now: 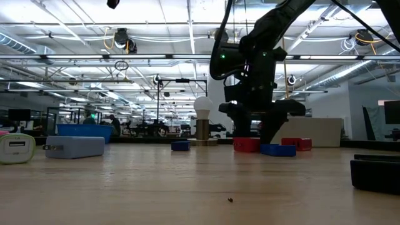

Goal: Pick & Place Office items
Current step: Put the left red charger adapter into the gray bin

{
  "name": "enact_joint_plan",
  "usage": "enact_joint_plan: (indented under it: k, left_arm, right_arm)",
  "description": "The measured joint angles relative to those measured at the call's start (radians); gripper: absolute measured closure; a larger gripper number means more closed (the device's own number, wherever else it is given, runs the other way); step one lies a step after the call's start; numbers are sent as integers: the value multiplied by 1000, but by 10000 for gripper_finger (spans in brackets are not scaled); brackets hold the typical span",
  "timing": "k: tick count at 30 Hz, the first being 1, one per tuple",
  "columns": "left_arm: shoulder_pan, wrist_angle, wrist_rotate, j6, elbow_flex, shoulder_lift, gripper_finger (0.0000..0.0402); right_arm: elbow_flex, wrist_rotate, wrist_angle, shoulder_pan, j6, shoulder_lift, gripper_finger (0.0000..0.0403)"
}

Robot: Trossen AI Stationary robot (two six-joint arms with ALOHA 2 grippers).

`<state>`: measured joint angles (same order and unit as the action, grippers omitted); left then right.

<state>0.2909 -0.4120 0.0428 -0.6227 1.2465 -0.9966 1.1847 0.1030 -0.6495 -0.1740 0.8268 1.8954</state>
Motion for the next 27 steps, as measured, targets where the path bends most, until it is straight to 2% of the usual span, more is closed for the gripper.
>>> enact_joint_plan:
  k: [3, 13, 27]
  left_arm:
    - [0, 6, 0, -8, 0, 0, 165]
    - [0, 6, 0, -19, 0, 0, 165]
    - [0, 6, 1, -19, 0, 0, 165]
  right_arm:
    - [0, -4, -12, 13, -28, 1, 196]
    - [0, -3, 19, 33, -203, -27, 197]
    - [-5, -35, 169, 31, -543, -230, 197]
